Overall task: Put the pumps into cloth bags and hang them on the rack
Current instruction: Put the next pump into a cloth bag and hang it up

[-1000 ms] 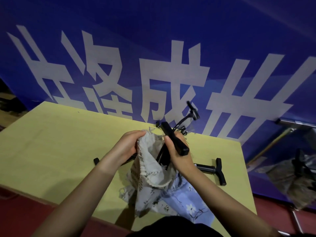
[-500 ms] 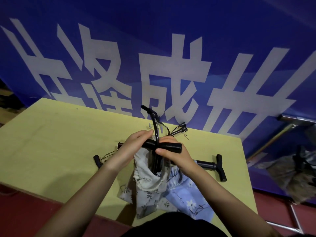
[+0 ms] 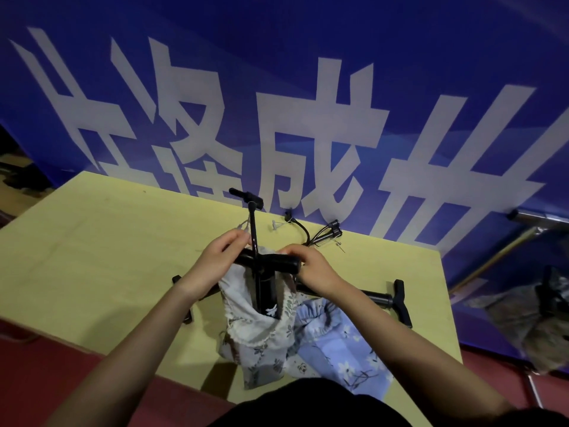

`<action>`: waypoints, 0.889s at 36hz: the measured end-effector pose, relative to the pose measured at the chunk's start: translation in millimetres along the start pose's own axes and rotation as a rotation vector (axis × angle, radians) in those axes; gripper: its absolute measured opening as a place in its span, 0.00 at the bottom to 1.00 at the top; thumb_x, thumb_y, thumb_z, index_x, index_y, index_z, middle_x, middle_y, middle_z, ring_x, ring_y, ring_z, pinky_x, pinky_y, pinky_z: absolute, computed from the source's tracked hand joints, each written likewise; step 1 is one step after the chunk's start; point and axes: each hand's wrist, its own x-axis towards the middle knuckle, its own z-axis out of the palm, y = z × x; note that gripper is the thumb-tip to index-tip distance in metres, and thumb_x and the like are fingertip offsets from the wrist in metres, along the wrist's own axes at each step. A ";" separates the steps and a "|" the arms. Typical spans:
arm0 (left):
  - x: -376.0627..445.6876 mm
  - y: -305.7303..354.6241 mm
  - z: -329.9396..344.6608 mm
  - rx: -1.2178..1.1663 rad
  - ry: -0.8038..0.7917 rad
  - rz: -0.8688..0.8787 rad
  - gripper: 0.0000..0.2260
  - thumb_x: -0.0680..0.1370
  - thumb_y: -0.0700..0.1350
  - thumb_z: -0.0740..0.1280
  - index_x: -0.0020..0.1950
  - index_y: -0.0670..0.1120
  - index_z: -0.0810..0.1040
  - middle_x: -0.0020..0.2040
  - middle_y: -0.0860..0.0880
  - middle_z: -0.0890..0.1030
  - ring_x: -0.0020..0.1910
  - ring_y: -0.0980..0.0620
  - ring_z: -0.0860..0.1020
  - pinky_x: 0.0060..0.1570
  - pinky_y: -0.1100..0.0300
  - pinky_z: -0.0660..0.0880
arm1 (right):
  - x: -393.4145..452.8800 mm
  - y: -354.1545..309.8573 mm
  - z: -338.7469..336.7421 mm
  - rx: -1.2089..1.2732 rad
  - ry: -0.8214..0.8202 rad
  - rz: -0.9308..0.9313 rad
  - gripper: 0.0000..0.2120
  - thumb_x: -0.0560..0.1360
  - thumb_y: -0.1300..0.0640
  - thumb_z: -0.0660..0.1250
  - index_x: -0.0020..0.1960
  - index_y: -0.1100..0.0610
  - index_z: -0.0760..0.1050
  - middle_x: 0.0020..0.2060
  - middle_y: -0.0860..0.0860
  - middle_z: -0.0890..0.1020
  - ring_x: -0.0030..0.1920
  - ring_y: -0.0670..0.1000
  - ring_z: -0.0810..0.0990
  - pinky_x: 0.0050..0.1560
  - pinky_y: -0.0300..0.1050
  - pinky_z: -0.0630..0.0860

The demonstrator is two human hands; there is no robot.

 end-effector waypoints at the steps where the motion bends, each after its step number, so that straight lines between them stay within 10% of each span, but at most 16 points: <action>1: 0.5 -0.8 1.1 0.021 0.026 0.031 0.12 0.83 0.47 0.57 0.50 0.42 0.77 0.46 0.47 0.79 0.47 0.58 0.77 0.48 0.70 0.70 | 2.3 -3.7 1.6 -0.001 0.010 -0.005 0.08 0.69 0.55 0.64 0.42 0.59 0.77 0.38 0.57 0.82 0.39 0.58 0.79 0.42 0.50 0.75; 6: 1.1 -9.6 3.1 0.124 0.207 0.161 0.11 0.82 0.40 0.58 0.40 0.47 0.71 0.36 0.56 0.72 0.36 0.60 0.70 0.40 0.68 0.67 | 5.3 -6.3 0.1 0.125 -0.001 0.037 0.16 0.76 0.54 0.68 0.41 0.69 0.76 0.25 0.47 0.74 0.26 0.45 0.72 0.31 0.39 0.68; 13: 0.8 -10.6 3.2 0.140 0.106 0.144 0.04 0.77 0.41 0.68 0.44 0.50 0.77 0.43 0.51 0.79 0.44 0.51 0.78 0.46 0.60 0.73 | -1.8 -1.6 -11.8 0.262 0.065 0.167 0.18 0.75 0.56 0.71 0.29 0.57 0.70 0.23 0.49 0.74 0.28 0.51 0.73 0.30 0.39 0.70; 17: 3.8 -4.8 2.3 0.114 0.033 0.121 0.04 0.76 0.43 0.70 0.46 0.52 0.79 0.45 0.55 0.81 0.49 0.56 0.80 0.52 0.64 0.74 | -5.1 -7.7 -23.8 0.530 -0.055 0.330 0.08 0.76 0.59 0.69 0.38 0.59 0.81 0.38 0.56 0.80 0.42 0.52 0.74 0.41 0.43 0.72; 24: 3.8 -1.5 4.9 0.033 -0.059 0.126 0.03 0.75 0.48 0.71 0.46 0.51 0.79 0.46 0.50 0.81 0.49 0.54 0.80 0.52 0.63 0.74 | -11.0 -4.4 -41.3 1.232 -0.056 0.585 0.12 0.75 0.54 0.65 0.33 0.54 0.71 0.28 0.48 0.76 0.32 0.48 0.78 0.41 0.41 0.71; 32: 0.8 0.5 15.8 0.069 -0.181 0.114 0.08 0.75 0.53 0.69 0.48 0.50 0.78 0.44 0.56 0.79 0.48 0.57 0.78 0.51 0.63 0.71 | -20.1 -36.2 -60.4 0.872 0.107 0.308 0.07 0.78 0.58 0.65 0.41 0.55 0.74 0.23 0.46 0.60 0.26 0.45 0.60 0.32 0.39 0.57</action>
